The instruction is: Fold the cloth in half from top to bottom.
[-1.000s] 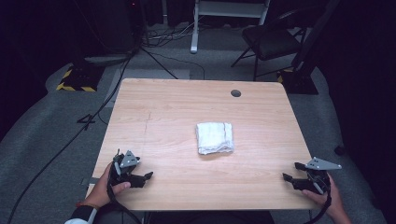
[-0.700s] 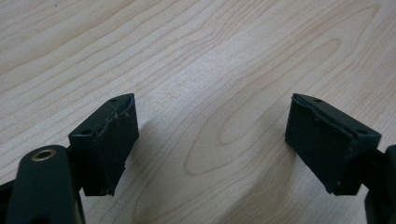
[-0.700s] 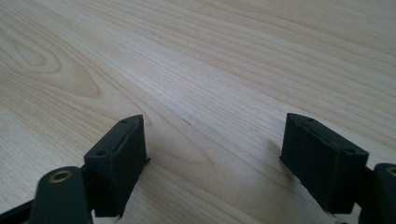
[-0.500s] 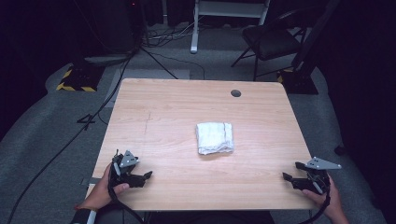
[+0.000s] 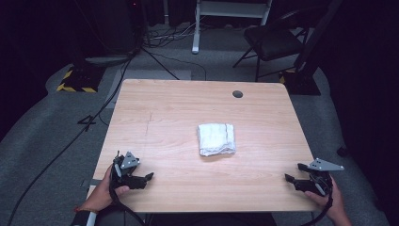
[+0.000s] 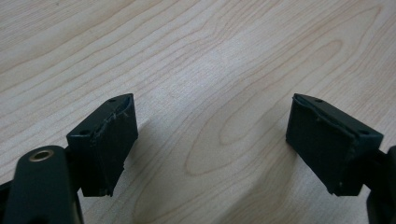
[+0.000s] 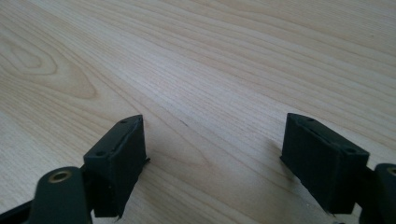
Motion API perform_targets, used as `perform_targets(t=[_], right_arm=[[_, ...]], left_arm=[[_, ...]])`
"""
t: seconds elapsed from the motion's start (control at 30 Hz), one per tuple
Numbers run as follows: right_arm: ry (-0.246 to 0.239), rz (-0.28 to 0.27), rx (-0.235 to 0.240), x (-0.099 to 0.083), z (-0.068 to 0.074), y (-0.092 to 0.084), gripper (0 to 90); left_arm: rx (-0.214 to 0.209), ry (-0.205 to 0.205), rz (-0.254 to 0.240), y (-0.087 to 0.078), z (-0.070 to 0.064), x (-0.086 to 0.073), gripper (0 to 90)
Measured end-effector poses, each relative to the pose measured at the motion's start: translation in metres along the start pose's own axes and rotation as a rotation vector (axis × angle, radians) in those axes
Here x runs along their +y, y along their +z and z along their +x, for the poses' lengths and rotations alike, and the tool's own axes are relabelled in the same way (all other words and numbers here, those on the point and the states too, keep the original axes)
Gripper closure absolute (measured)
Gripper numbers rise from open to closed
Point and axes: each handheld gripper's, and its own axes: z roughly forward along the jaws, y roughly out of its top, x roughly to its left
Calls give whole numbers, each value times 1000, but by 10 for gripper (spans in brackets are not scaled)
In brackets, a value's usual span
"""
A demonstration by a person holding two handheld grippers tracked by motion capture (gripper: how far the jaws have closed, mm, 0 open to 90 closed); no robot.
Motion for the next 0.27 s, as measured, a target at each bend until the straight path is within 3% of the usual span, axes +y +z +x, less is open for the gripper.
perform_targets(t=[0.27], right_arm=[[1, 1, 0, 0, 0, 0, 221]], left_arm=[[3, 4, 6, 0, 0, 1, 160]])
